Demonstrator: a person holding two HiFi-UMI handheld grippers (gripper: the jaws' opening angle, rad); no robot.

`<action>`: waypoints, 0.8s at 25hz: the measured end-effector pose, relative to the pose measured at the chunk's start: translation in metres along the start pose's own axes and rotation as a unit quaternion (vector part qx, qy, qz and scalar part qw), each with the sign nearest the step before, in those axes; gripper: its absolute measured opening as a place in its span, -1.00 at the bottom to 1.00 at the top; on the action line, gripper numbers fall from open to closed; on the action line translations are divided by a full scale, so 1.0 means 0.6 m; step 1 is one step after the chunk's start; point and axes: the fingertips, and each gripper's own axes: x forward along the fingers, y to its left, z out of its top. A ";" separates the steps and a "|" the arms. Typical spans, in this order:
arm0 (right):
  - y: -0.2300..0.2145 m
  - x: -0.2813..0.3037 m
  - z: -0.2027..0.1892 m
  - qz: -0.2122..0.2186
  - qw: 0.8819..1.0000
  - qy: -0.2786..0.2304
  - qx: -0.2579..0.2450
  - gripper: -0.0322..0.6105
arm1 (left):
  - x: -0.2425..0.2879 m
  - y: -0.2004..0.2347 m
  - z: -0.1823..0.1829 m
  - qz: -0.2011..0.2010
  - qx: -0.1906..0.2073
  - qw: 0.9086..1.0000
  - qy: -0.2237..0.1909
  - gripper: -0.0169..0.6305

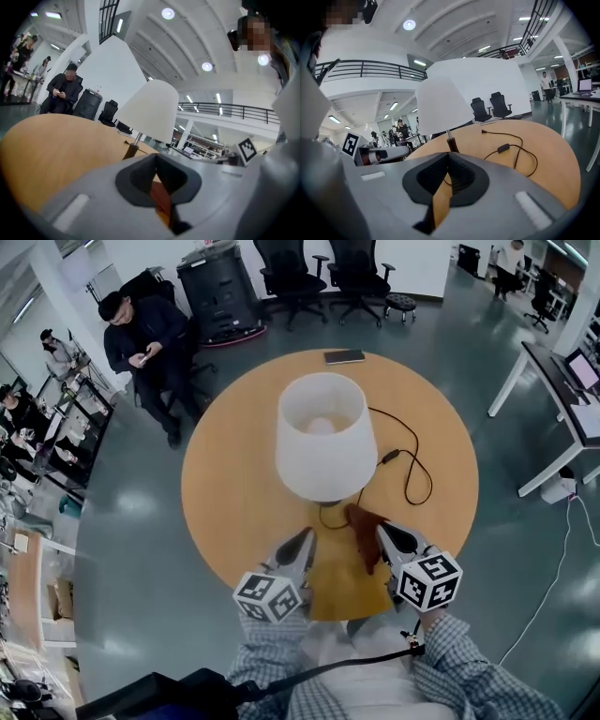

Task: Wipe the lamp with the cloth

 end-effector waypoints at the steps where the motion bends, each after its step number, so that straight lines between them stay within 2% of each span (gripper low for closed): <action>1: -0.002 0.001 -0.001 -0.002 1.000 0.004 -0.002 -0.89 | 0.004 0.002 -0.001 -0.002 -0.005 1.000 0.001 -0.93; 5: -0.018 0.008 -0.004 -0.006 1.000 0.018 -0.002 -0.89 | 0.022 0.008 0.006 -0.008 -0.029 1.000 0.005 -0.93; 9: -0.037 0.026 0.000 0.003 1.000 0.030 -0.005 -0.89 | 0.049 0.009 0.013 -0.056 -0.074 0.995 -0.030 -0.93; 12: -0.040 0.038 -0.006 0.018 0.999 0.042 -0.011 -0.89 | 0.055 0.004 0.012 -0.087 -0.104 0.990 -0.041 -0.93; 14: -0.046 0.046 -0.004 0.026 0.998 0.046 -0.018 -0.89 | 0.060 0.002 0.014 -0.107 -0.124 0.985 -0.051 -0.44; 20: -0.082 0.055 -0.017 0.047 0.996 0.074 -0.021 -0.89 | 0.086 -0.013 0.053 -0.120 -0.164 0.975 -0.086 -0.30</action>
